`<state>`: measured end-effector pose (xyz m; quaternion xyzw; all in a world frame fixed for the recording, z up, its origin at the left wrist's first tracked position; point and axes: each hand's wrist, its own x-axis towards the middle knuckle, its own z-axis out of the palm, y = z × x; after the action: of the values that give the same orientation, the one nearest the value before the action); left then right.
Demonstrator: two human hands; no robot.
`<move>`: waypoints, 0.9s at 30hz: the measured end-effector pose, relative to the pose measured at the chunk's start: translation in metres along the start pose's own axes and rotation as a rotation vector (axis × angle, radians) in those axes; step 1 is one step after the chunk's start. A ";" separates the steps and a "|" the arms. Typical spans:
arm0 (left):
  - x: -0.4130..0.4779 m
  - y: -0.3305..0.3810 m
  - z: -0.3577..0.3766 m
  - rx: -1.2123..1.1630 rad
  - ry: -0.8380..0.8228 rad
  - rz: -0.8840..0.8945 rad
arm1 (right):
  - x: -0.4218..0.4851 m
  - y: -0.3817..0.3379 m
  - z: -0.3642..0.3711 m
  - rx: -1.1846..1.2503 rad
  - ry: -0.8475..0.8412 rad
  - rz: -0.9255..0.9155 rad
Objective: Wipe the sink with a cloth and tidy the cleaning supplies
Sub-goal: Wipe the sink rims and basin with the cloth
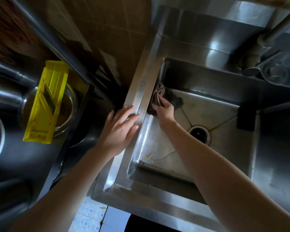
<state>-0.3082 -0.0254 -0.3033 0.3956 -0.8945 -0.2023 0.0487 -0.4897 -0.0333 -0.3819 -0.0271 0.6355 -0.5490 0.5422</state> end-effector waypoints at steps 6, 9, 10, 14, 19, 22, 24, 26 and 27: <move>0.001 0.003 0.002 0.007 0.029 -0.010 | -0.048 0.073 -0.020 -0.021 -0.004 0.309; 0.003 0.005 0.001 0.020 0.036 -0.010 | -0.072 0.102 -0.027 -0.042 0.001 0.439; 0.003 0.007 0.001 0.018 0.037 -0.015 | -0.077 0.108 -0.028 -0.061 -0.001 0.461; 0.006 0.010 0.000 0.014 0.053 -0.028 | -0.083 0.111 -0.027 -0.090 0.006 0.484; 0.012 0.009 -0.001 -0.005 0.060 -0.049 | -0.037 0.073 -0.019 -0.149 0.000 0.311; 0.015 0.009 -0.002 -0.010 0.072 -0.034 | 0.007 0.028 -0.013 -0.128 0.014 0.205; 0.019 0.010 -0.003 -0.025 0.074 -0.037 | 0.031 0.000 -0.008 -0.095 -0.017 0.135; 0.024 0.014 -0.003 -0.055 0.062 -0.060 | 0.048 -0.020 -0.005 -0.093 -0.003 0.085; 0.026 0.015 -0.003 -0.066 0.059 -0.065 | 0.053 -0.024 -0.004 -0.096 0.014 0.072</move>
<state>-0.3357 -0.0366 -0.2968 0.4284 -0.8722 -0.2216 0.0815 -0.5283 -0.0733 -0.4000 -0.0264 0.6656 -0.4980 0.5552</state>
